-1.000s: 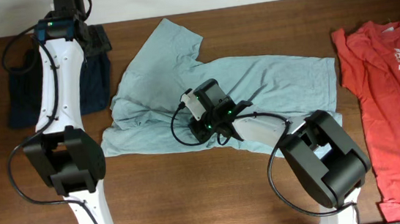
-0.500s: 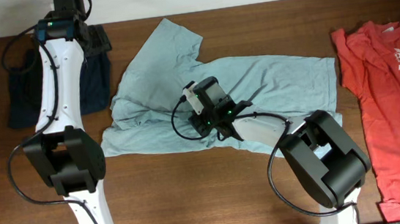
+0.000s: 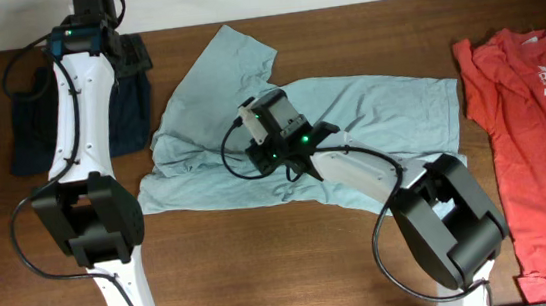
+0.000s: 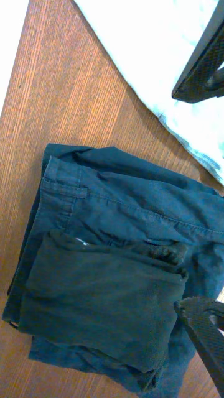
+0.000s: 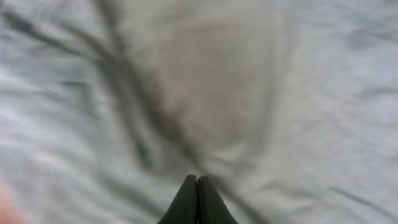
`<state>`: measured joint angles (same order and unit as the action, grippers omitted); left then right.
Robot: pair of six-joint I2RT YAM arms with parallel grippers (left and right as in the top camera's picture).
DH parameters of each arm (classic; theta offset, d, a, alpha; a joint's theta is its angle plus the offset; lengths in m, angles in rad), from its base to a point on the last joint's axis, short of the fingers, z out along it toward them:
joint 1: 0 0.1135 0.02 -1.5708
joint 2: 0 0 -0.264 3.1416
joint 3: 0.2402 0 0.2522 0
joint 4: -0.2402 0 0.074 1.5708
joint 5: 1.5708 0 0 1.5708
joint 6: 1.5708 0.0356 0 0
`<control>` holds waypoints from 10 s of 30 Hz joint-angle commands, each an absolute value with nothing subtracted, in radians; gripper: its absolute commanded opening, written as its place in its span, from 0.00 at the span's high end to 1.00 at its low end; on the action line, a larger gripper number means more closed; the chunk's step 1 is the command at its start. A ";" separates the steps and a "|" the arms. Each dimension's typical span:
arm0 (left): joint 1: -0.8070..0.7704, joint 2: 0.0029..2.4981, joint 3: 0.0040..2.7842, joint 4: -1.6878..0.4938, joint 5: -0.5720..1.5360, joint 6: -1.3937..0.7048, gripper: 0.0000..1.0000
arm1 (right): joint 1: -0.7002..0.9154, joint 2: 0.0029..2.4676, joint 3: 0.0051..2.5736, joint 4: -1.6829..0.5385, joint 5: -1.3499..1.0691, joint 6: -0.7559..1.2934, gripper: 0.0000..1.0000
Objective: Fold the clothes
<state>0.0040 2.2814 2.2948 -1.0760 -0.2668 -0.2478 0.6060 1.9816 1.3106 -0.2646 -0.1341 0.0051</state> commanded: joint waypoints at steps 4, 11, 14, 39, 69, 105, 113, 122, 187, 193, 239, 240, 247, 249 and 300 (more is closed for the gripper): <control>0.004 2.249 2.311 -1.077 -0.274 -0.253 0.01 | 0.648 1.945 1.357 -0.397 -0.281 0.046 0.96; 0.004 2.249 2.311 -1.077 -0.274 -0.253 0.01 | 0.649 2.025 1.353 -0.379 -0.278 0.046 0.96; 0.004 2.249 2.311 -1.078 -0.274 -0.253 0.01 | 0.650 2.046 1.353 -0.352 -0.278 0.046 0.96; 0.004 2.249 2.311 -1.077 -0.274 -0.253 0.01 | 0.647 2.120 1.351 -0.286 -0.187 0.046 0.96; 0.004 2.249 2.311 -1.077 -0.274 -0.253 0.01 | 0.480 2.017 1.388 -0.145 -0.203 0.043 0.96; 0.004 2.249 2.311 -1.077 -0.274 -0.253 0.01 | 0.524 2.100 1.384 -0.411 -0.047 0.068 0.96; 0.004 2.249 2.311 -1.078 -0.274 -0.253 0.01 | 0.454 2.099 1.386 -0.348 -0.006 0.068 0.96; 0.004 2.249 2.311 -1.077 -0.274 -0.253 0.01 | 0.349 2.007 1.523 -0.574 -0.005 0.068 0.96; 0.004 2.249 2.311 -1.077 -0.274 -0.253 0.01 | -0.229 2.284 1.718 -0.550 0.085 0.268 0.47; 0.004 2.249 2.311 -1.078 -0.274 -0.253 0.01 | -0.229 2.284 1.704 -0.561 0.082 0.267 0.47; -0.011 2.275 2.310 -0.898 0.077 -0.281 0.05 | -0.229 2.284 1.694 -0.640 0.026 0.298 0.96; -0.022 2.284 2.310 -0.871 0.111 -0.289 0.06 | -0.229 2.284 1.694 -0.639 0.026 0.298 0.96; -0.141 2.405 2.308 -0.673 0.125 -0.242 0.06 | -0.229 2.284 1.694 -0.639 0.026 0.297 0.96; -0.175 2.444 2.308 -0.616 0.124 -0.208 0.06 | -0.229 2.284 1.694 -0.640 0.026 0.297 0.96; -0.278 2.738 2.739 -0.953 -0.146 -0.029 0.23 | -0.230 2.284 1.694 -0.622 0.037 0.297 0.94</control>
<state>-0.2691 2.7365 2.6312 -0.9539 -0.1329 -0.0410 -0.2268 2.2749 1.7035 -0.6231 0.0463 0.2878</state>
